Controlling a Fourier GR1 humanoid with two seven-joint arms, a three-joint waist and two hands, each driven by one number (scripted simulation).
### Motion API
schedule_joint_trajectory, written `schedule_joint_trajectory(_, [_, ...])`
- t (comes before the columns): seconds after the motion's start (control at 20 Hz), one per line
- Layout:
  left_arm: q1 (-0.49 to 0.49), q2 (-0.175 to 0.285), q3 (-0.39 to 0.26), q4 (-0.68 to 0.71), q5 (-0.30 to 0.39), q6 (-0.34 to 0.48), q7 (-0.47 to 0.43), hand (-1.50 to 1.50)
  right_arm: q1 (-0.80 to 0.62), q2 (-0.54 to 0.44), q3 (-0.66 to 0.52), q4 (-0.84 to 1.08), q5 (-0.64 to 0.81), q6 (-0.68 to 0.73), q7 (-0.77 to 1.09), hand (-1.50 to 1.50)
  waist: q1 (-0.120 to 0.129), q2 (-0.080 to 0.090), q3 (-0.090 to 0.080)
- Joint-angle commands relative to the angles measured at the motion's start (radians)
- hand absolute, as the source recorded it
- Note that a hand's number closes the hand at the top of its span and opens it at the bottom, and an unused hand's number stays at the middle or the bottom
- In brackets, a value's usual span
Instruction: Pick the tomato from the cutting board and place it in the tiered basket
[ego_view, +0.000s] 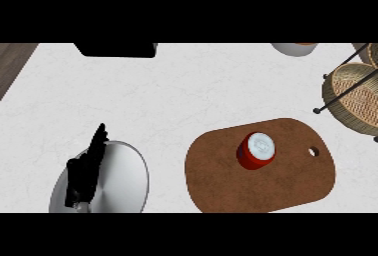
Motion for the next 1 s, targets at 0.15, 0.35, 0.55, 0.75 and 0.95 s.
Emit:
schedule_joint_trajectory(0.15, [-0.013, -0.007, 0.01, 0.017, 0.005, 0.004, 0.05, 0.0, -0.045, 0.044, -0.14, 0.066, -0.145, -0.005, -0.023, -1.5, -0.011, 0.003, 0.001])
schedule_joint_trajectory(0.35, [0.034, -0.02, -0.012, 0.022, -0.01, 0.005, 0.003, 0.0, -0.05, -0.041, -0.215, 0.076, -0.179, -0.101, -0.076, -1.5, -0.008, 0.005, 0.001])
schedule_joint_trajectory(0.55, [0.028, -0.026, -0.006, 0.013, -0.022, 0.03, 0.012, 0.0, 0.006, -0.175, -0.281, 0.113, -0.191, -0.192, -0.043, -1.5, -0.019, 0.006, 0.002])
schedule_joint_trajectory(0.75, [0.057, -0.014, 0.001, -0.009, -0.014, 0.016, 0.0, 0.0, 0.084, -0.299, -0.362, 0.171, -0.246, -0.151, -0.044, -1.5, -0.025, 0.003, 0.002])
schedule_joint_trajectory(0.95, [0.04, -0.026, 0.01, 0.023, 0.0, 0.011, -0.016, 0.0, 0.194, -0.421, -0.428, 0.256, -0.294, -0.027, -0.072, -1.5, -0.033, 0.005, 0.004])
